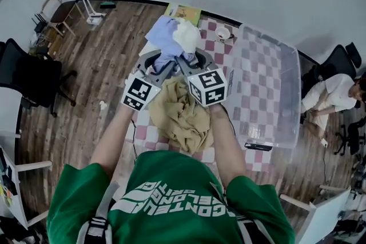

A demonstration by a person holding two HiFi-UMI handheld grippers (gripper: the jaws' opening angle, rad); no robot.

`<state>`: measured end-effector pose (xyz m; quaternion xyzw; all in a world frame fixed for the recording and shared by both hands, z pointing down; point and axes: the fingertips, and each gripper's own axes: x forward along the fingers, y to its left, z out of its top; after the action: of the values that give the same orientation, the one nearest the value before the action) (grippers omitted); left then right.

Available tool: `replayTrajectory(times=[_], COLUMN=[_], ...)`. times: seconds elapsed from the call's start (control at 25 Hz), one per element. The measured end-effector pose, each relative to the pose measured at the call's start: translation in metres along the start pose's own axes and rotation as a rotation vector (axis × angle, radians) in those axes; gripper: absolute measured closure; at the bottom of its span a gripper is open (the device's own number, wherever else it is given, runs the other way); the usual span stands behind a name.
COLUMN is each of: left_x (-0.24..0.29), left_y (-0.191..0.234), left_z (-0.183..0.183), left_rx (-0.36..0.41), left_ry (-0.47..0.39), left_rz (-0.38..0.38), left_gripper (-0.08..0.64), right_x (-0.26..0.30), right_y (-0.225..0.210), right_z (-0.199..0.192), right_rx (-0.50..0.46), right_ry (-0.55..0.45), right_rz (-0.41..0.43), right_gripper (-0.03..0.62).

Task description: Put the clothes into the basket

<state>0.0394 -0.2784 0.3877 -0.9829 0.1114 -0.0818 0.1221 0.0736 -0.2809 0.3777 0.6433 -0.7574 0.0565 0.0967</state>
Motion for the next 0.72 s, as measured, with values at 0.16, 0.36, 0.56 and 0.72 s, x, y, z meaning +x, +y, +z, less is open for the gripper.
replayTrajectory(times=[0.16, 0.36, 0.56, 0.72], left_x=[0.014, 0.039, 0.073, 0.098], left_y=[-0.014, -0.041, -0.082, -0.123], left_z=[0.024, 0.053, 0.085, 0.108], left_rx=[0.034, 0.069, 0.107, 0.13], left_ry=[-0.026, -0.064, -0.11, -0.146], left_rz=[-0.03, -0.091, -0.186, -0.272], left_gripper=[0.428, 0.428, 0.43, 0.43], right_x=[-0.023, -0.06, -0.111, -0.158], right_y=[-0.018, -0.048, -0.087, -0.116], right_z=[0.012, 0.021, 0.023, 0.021], right_rx=[-0.006, -0.001, 0.011, 0.023], right_ry=[-0.026, -0.051, -0.071, -0.081], right_rz=[-0.04, -0.125, -0.242, -0.336], right_gripper=[0.453, 0.454, 0.454, 0.454])
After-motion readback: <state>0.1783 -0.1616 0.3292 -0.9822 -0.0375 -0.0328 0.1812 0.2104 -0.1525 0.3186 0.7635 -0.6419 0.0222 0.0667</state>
